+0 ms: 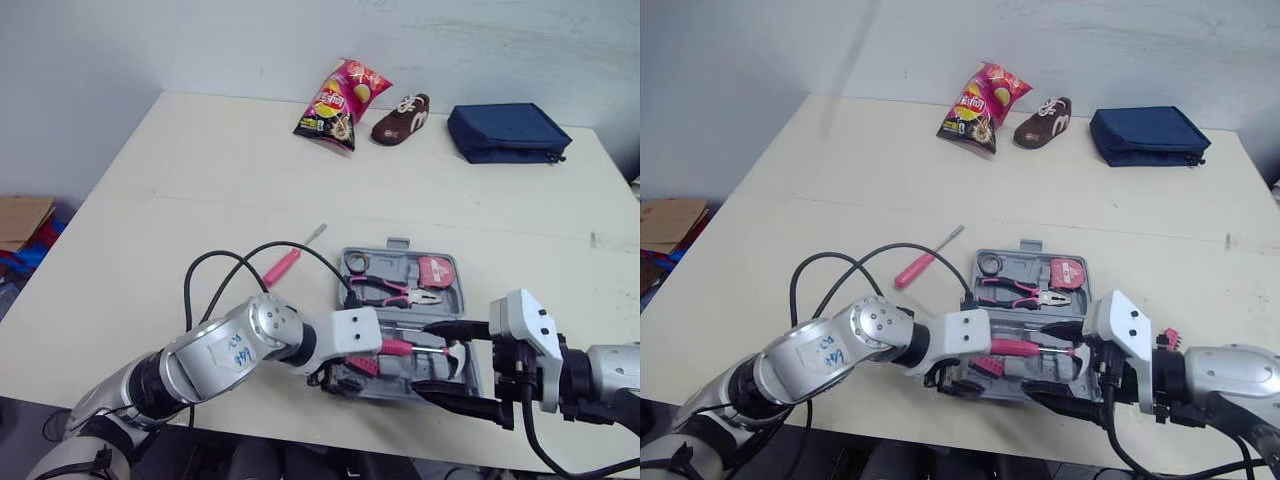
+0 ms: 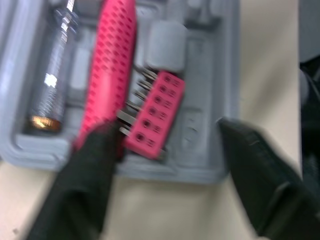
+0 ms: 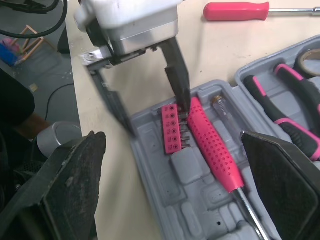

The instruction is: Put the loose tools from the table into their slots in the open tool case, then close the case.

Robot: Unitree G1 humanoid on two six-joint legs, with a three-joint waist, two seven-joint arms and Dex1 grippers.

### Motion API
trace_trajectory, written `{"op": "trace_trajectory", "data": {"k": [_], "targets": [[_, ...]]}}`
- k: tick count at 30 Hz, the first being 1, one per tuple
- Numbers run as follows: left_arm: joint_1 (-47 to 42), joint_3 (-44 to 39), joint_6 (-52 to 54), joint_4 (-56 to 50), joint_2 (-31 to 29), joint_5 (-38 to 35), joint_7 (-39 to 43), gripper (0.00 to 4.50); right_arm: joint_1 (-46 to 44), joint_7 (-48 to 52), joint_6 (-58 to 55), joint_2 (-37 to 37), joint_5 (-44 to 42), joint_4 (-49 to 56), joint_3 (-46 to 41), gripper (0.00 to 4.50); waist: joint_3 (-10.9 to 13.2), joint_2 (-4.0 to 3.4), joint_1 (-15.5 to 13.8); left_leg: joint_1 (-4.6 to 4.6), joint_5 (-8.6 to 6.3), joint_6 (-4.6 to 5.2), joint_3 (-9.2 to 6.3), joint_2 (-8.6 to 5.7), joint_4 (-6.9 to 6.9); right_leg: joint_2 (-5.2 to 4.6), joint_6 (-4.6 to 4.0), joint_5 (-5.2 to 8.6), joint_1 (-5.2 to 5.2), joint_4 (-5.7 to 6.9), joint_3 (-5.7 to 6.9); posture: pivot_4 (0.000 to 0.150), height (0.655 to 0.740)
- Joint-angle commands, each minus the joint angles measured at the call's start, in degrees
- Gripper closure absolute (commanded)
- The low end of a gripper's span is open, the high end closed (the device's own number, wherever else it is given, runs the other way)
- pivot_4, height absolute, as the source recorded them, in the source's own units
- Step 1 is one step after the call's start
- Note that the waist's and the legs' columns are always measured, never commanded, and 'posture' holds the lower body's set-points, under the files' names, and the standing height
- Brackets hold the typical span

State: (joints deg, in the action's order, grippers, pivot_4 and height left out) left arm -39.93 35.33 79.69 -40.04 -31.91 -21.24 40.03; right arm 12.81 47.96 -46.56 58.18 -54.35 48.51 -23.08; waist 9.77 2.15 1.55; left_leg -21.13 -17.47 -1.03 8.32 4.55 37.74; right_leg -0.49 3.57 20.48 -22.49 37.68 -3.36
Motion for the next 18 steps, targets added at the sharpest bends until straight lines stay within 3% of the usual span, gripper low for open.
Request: {"op": "trace_trajectory", "data": {"k": [1, 4, 8, 9, 11, 13, 18], "targets": [[-2.89, -6.17, -0.13, -0.33, -2.04, -3.67, 3.22, 0.09, -0.64, 0.75, 1.46, -0.08, 0.70, -0.78, -0.26, 0.00, 0.00, -0.01, 0.20, 0.01, 0.00, 0.00, 0.01, 0.01, 0.00, 0.01, 0.00, 0.00, -0.01, 0.01, 0.00, 0.150, 0.7400], [-2.84, -6.97, -6.82, 2.20, -4.84, -4.19, 6.39, 0.09, -1.06, 0.72, 2.07, -0.24, 1.53, -1.37, 0.50, 0.00, 0.01, -0.02, 0.19, 0.05, 0.01, -0.02, 0.01, 0.00, -0.01, 0.02, -0.01, 0.00, 0.00, 0.02, 0.00, 0.150, 0.7400], [1.79, -8.29, -26.97, 8.00, -7.19, -2.74, 14.66, 0.09, -1.18, 0.58, 2.45, -0.61, 1.90, -1.41, 1.06, 0.00, 0.01, -0.03, 0.14, 0.02, 0.01, -0.03, 0.01, 0.01, -0.05, 0.02, -0.02, 0.01, -0.03, -0.01, 0.00, 0.150, 0.7400], [2.87, -8.31, -31.95, 9.88, -6.84, -1.75, 15.85, 0.32, -1.22, 0.50, 2.50, -0.63, 1.88, -1.41, 1.16, 0.00, 0.01, -0.03, 0.08, 0.03, 0.01, -0.03, 0.03, 0.01, -0.06, 0.01, -0.02, 0.01, -0.03, -0.01, 0.00, 0.150, 0.7400], [4.40, -8.65, -38.32, 13.29, -5.33, -1.78, 18.50, 0.95, -1.10, 0.38, 2.67, -0.78, 2.12, -1.35, 1.41, 0.00, 0.01, -0.02, 0.05, 0.01, 0.01, -0.03, 0.03, 0.01, -0.02, -0.01, -0.02, 0.01, -0.03, -0.01, 0.01, 0.150, 0.7400], [4.84, -7.10, -43.07, 16.52, -4.03, -0.74, 21.08, 1.85, -1.40, 0.17, 2.74, -0.85, 2.23, -1.54, 1.75, 0.00, 0.01, -0.02, -0.04, -0.02, -0.01, 0.00, 0.03, 0.00, 0.03, -0.01, -0.02, 0.01, -0.02, -0.01, 0.01, 0.150, 0.7400], [4.76, -3.60, -45.12, 21.01, -0.80, 3.68, 20.45, 4.40, -0.60, -0.47, 2.91, -1.52, 2.98, -0.94, 1.99, 0.00, 0.01, -0.03, 0.01, -0.05, -0.03, 0.04, 0.03, 0.00, 0.05, 0.00, -0.01, 0.01, -0.02, -0.03, 0.01, 0.150, 0.7400]]}}
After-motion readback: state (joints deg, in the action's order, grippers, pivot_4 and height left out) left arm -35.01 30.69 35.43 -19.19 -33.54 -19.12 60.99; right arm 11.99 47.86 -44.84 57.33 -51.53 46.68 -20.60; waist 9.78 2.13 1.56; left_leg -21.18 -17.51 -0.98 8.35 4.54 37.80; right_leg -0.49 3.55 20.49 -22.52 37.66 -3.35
